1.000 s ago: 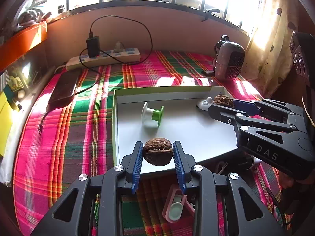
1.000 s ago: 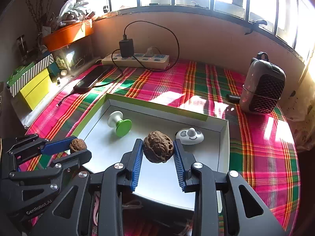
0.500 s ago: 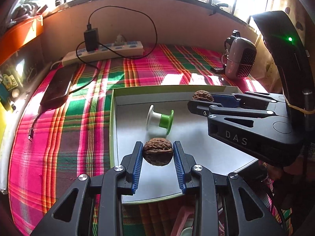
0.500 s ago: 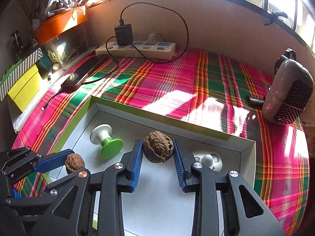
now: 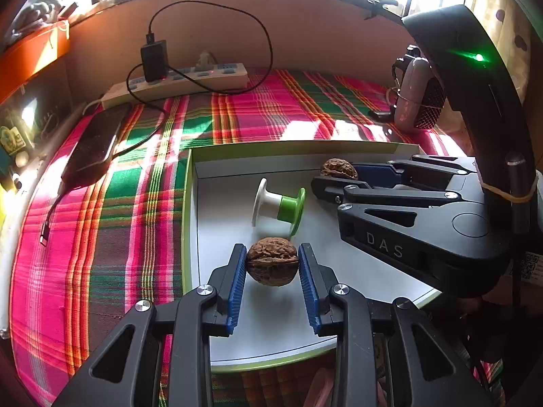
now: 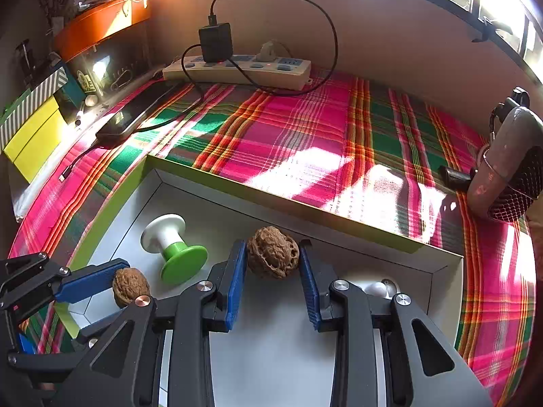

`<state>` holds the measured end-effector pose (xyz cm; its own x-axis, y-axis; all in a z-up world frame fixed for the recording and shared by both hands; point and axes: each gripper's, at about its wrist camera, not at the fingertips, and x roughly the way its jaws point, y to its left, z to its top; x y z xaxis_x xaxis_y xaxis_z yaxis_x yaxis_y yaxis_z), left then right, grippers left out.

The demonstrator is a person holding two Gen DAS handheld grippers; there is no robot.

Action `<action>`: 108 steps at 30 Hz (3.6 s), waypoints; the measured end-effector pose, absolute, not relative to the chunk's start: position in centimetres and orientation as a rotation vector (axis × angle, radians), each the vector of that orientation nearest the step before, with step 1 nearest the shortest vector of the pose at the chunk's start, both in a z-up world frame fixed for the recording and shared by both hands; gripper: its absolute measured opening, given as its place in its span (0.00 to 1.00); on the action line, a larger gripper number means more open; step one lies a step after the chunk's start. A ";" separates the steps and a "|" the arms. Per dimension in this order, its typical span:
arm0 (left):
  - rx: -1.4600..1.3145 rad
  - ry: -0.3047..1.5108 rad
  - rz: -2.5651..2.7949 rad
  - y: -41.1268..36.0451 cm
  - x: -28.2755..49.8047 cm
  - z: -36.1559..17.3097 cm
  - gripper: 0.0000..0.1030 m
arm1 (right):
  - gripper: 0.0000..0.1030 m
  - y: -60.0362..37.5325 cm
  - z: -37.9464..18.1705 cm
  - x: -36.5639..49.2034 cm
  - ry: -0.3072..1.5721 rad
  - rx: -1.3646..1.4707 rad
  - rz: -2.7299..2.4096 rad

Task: Organize objects
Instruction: 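Carry both walnuts over the box with both grippers, then release both walnuts into the box, open both grippers, then withdraw both grippers from the box toward the remaining objects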

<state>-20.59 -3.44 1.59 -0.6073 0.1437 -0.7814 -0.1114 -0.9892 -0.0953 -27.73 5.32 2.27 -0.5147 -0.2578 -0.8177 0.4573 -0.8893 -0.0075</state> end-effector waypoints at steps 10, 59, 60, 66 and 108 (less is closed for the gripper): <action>-1.317 -0.046 2.695 -3.4 -20.6 1.4 0.28 | 0.32 5.0 1.9 -28.0 0.335 1.271 -2.404; -1.245 -0.020 2.731 -3.6 -17.4 3.7 0.30 | 0.43 5.8 4.6 -24.2 0.314 1.213 -2.501; -1.242 -0.020 2.732 -3.7 -17.1 3.8 0.30 | 0.43 6.0 4.8 -24.0 0.308 1.210 -2.505; -1.217 -0.022 2.747 -3.7 -15.6 4.4 0.30 | 0.43 6.9 5.8 -22.1 0.280 1.174 -2.534; -1.278 -0.068 2.633 -4.3 -9.1 1.7 0.33 | 0.43 18.3 4.5 -11.6 0.088 1.157 -2.671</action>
<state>-9.08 -4.27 1.72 -0.6003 0.2114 -0.7713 -0.1711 -0.9760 -0.1344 -11.61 18.30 4.51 -0.6624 -0.1851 -0.7259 0.2324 -0.9720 0.0358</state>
